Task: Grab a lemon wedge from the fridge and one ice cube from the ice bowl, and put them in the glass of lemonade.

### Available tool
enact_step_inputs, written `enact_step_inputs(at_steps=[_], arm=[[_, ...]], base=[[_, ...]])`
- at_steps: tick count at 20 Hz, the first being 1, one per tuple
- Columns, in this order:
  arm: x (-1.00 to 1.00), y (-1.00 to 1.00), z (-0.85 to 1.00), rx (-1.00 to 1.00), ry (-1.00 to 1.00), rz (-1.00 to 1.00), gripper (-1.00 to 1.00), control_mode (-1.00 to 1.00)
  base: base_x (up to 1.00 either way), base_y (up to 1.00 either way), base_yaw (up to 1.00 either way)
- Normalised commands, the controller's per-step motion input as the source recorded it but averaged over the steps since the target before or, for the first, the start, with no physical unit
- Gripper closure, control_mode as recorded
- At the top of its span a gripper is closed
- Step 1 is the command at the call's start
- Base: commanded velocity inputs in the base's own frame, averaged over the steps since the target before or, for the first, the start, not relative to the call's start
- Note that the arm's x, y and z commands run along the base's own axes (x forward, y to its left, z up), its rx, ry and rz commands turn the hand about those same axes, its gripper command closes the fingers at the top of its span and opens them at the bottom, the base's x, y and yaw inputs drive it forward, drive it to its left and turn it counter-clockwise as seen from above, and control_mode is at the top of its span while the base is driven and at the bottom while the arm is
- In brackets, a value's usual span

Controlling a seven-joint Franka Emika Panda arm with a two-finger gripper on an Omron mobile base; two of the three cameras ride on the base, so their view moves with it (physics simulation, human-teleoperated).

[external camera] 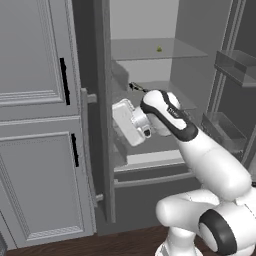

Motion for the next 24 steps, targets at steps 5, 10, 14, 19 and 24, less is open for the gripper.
enact_step_inputs(at_steps=[5, 10, 14, 19, 24], arm=[[-0.41, 0.36, 0.05, -0.06, -0.12, -0.01, -1.00, -1.00], [-0.95, -0.94, 0.36, -0.18, -0.34, -0.11, -1.00, -1.00], [-0.78, -1.00, 0.45, -0.30, -0.33, -0.09, -1.00, -1.00], [-0.74, -1.00, 0.65, -0.40, -0.26, -0.10, -1.00, -1.00], [-0.72, -1.00, 0.79, -0.30, -0.09, -0.18, -1.00, -1.00]], base=[[0.00, 0.00, 0.00], [0.00, 0.00, 0.00], [0.00, 0.00, 0.00], [0.00, 0.00, 0.00], [0.00, 0.00, 0.00]])
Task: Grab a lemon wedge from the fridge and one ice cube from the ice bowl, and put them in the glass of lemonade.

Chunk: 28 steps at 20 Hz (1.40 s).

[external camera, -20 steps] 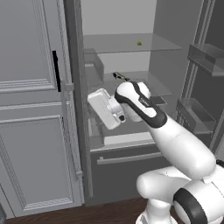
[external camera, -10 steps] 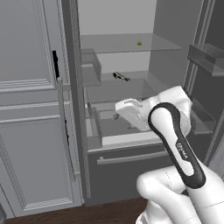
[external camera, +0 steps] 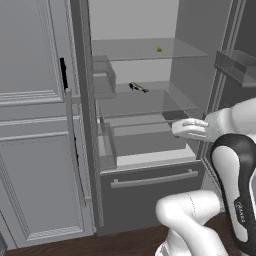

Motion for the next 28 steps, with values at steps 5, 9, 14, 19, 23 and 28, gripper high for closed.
enact_step_inputs(at_steps=[5, 9, 14, 19, 23, 28], arm=[[-0.43, -0.79, 0.12, -0.27, 0.00, -0.17, -1.00, -1.00], [-0.01, -0.05, 0.00, -0.24, 0.00, -0.11, -1.00, -1.00], [0.00, 0.00, -0.01, -0.21, 0.00, -0.08, -1.00, -1.00], [0.00, 0.00, -0.04, -0.06, 0.00, 0.00, -1.00, -1.00], [0.00, 0.00, 0.00, 0.00, 0.00, 0.00, -1.00, -1.00], [0.00, 0.00, -0.01, 0.00, 0.00, 0.00, -1.00, 1.00]], base=[[0.00, 0.00, 0.00], [0.00, 0.00, 0.00], [0.00, 0.00, 0.00], [0.00, 0.00, 0.00], [0.00, 0.00, 0.00], [0.00, -0.03, 0.00]])
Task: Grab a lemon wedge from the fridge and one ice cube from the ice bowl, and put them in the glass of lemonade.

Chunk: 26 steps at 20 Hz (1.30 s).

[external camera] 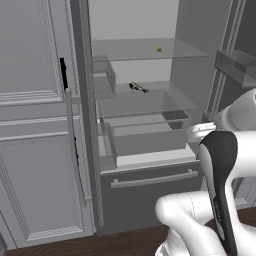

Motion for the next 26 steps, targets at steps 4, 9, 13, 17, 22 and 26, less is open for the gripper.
enact_step_inputs(at_steps=[4, 9, 13, 17, 22, 26], arm=[[0.00, 0.00, 0.00, 0.00, 0.00, 0.00, -1.00, 1.00], [0.00, 0.00, 0.00, 0.00, 0.00, 0.00, -1.00, 1.00], [0.00, 0.00, 0.00, 0.00, 0.00, 0.00, -1.00, 1.00], [0.00, 0.00, 0.00, 0.00, 0.00, 0.00, -1.00, 1.00], [0.23, -0.13, 0.07, 0.01, -0.01, 0.00, -1.00, -1.00], [0.50, 0.00, 0.40, 0.00, -0.08, 0.00, -1.00, -1.00]], base=[[0.51, -0.25, 0.00], [0.81, -0.34, 0.00], [0.56, -0.35, 0.00], [0.22, -0.31, 0.00], [0.00, 0.00, 0.00], [0.00, 0.00, 0.00]])
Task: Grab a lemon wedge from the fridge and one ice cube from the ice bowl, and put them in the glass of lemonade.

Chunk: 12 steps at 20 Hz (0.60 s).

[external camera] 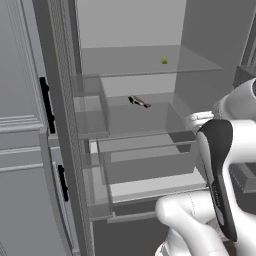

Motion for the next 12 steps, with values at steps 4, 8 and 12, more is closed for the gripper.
enact_step_inputs(at_steps=[4, 8, 12], arm=[[0.50, 0.00, 0.58, 0.01, -0.09, 0.00, -1.00, -1.00], [0.49, 0.00, 0.34, 0.00, -0.24, 0.00, -1.00, -1.00], [0.50, -0.01, 0.27, 0.03, -0.24, -0.03, -1.00, -1.00]], base=[[0.00, 0.00, 0.00], [0.00, 0.00, 0.00], [0.00, 0.00, 0.00]])
